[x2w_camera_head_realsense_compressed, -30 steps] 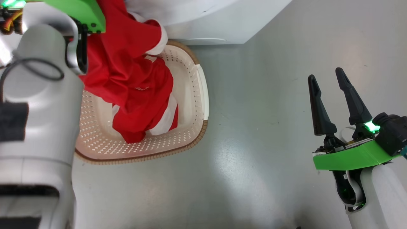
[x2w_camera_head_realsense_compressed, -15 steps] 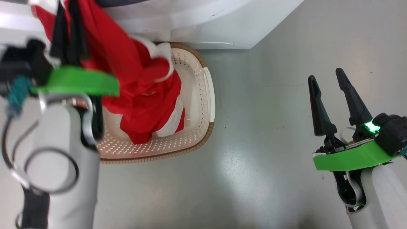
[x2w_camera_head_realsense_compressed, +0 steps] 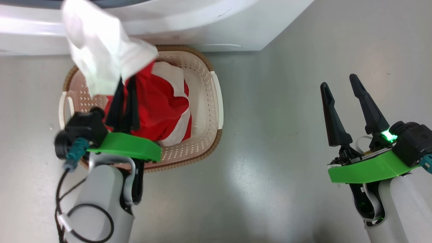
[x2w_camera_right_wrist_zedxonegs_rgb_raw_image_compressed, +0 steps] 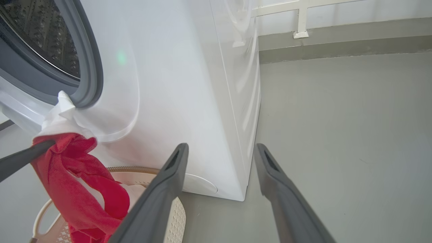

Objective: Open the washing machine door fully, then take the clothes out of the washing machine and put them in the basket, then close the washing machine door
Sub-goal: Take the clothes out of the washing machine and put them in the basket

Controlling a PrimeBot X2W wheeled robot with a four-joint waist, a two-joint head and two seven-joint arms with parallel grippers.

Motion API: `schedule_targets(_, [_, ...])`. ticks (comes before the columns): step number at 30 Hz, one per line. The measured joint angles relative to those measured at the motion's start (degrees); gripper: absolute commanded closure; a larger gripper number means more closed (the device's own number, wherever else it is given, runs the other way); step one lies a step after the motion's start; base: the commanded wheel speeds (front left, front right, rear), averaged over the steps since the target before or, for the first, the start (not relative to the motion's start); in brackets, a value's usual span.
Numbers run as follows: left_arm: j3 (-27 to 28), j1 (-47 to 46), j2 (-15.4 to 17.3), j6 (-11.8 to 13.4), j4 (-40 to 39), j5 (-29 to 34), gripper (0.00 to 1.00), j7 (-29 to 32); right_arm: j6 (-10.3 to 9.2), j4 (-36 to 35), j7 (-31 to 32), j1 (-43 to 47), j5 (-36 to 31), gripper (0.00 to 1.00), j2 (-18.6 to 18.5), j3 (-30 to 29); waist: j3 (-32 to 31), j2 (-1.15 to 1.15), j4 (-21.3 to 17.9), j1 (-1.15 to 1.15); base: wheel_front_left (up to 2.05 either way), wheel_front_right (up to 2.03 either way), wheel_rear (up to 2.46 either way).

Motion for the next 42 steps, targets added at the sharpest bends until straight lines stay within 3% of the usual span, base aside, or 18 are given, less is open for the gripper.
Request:
schedule_targets(25, [-0.55, -10.74, -0.01, -3.61, 27.81, -0.45, 1.0, 0.0, 0.0, -0.34, -0.01, -2.55, 0.09, 0.0, 0.96, 0.05, 6.79, 0.0, -3.9, 0.0, 0.0, 0.0, 0.0])
schedule_targets(32, [0.56, -11.61, -0.03, -4.02, 28.46, -0.29, 0.51, 0.0, 0.0, -0.33, -0.01, -2.57, 0.09, 0.0, 1.0, -0.09, 6.68, 0.0, -3.86, 0.0, 0.0, 0.0, 0.0])
schedule_targets(33, [0.68, -11.6, -0.03, -4.03, 28.46, -0.26, 0.28, 0.0, 0.0, -0.31, -0.01, -2.57, 0.09, 0.0, 1.0, -0.1, 6.55, 0.0, -3.8, 0.0, 0.0, 0.0, 0.0])
schedule_targets(35, [0.88, -11.57, -0.03, -4.11, 28.43, -0.26, 0.01, 0.0, 0.0, -0.22, -0.01, -2.57, 0.09, 0.0, 1.0, -0.1, 6.18, 0.0, -3.67, 0.0, 0.0, 0.0, 0.0])
schedule_targets(42, [1.57, -11.2, -0.05, -4.54, 27.7, -0.47, 0.0, 0.0, 0.0, 0.22, 0.0, -2.55, 0.09, 0.0, 0.89, -0.13, 4.07, 0.0, -3.31, 0.0, 0.0, 0.0, 0.0])
